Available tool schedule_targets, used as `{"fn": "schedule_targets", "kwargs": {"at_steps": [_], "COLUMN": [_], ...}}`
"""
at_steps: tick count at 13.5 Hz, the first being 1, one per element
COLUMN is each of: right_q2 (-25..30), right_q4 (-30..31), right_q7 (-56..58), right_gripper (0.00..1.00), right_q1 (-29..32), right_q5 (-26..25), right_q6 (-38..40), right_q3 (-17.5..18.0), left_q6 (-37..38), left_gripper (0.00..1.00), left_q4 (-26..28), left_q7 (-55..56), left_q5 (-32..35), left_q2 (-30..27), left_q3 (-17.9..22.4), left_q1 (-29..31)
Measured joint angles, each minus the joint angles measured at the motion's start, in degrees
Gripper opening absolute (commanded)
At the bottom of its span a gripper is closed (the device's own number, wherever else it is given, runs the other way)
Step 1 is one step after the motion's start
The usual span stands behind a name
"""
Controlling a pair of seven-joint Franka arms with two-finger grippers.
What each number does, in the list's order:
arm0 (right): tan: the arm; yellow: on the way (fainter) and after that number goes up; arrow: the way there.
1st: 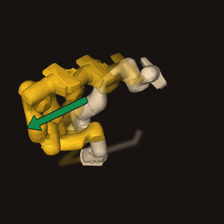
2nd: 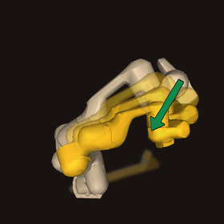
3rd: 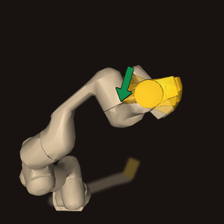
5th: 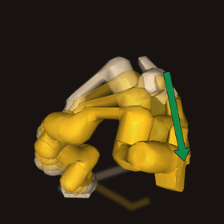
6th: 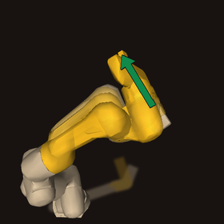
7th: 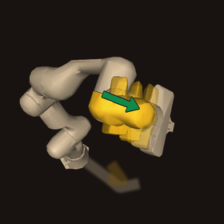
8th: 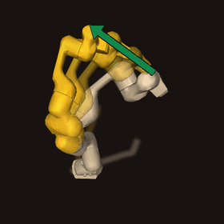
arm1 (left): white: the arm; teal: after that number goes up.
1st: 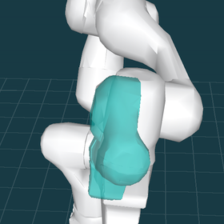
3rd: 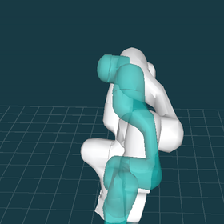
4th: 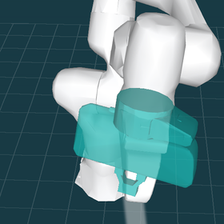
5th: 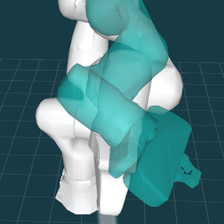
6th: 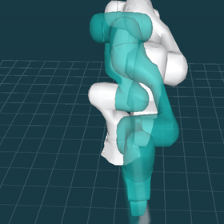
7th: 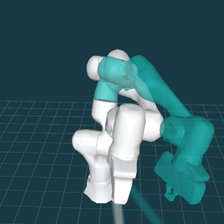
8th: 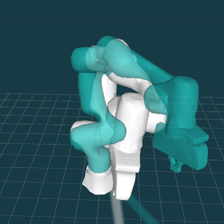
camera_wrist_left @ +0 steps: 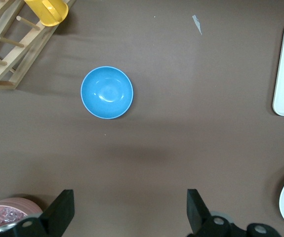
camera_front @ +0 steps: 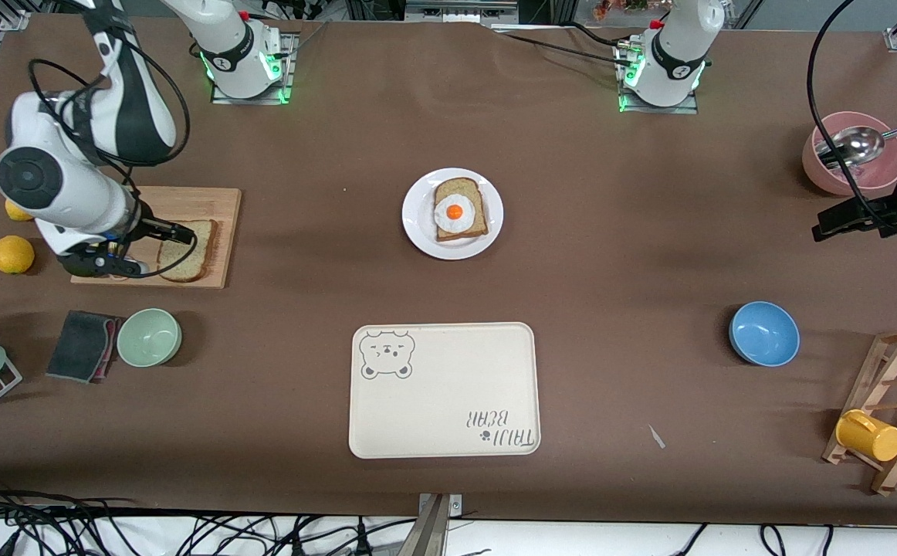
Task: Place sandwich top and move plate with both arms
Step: 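Move the right gripper over the bread slice on the cutting board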
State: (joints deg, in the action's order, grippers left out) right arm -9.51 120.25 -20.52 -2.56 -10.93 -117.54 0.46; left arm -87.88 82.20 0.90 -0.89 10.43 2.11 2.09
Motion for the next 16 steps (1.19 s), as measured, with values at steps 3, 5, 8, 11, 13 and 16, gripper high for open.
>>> {"fn": "schedule_targets", "kwargs": {"at_steps": [3,5,8,11,13,16], "right_q2": [-3.8,-6.3,-9.5,-11.8,-13.0,-13.9], "right_q4": [0.5,0.6,1.5,1.9,1.9,1.9], "right_q7": [-2.4,-2.5,-4.1,-5.8,-6.0,-6.0], "right_gripper": [0.98,0.95,0.88,0.77,0.68,0.41], "right_q1": [-0.7,-0.7,-0.7,-0.7,-0.6,-0.5], "right_q5": [-1.7,-1.9,-2.2,-4.6,-5.2,-5.3], "right_q6": [-3.1,-5.7,-10.2,-12.6,-14.4,-15.3], "right_q3": [0.0,-0.1,-0.6,-0.9,-1.8,-2.3], "left_q6": [0.0,0.0,0.0,0.0,0.0,0.0], "left_gripper": [1.0,1.0,1.0,1.0,1.0,1.0], "left_q4": [0.1,0.1,0.1,0.1,0.1,0.1], "left_q7": [0.0,0.0,0.0,0.0,0.0,0.0], "left_q5": [0.0,0.0,0.0,0.0,0.0,0.0], "left_q2": [0.0,0.1,0.2,0.3,0.3,0.3], "left_q3": [0.0,0.0,0.0,0.0,-0.1,-0.2], "left_q1": [0.1,0.1,0.1,0.0,0.0,0.0]}}
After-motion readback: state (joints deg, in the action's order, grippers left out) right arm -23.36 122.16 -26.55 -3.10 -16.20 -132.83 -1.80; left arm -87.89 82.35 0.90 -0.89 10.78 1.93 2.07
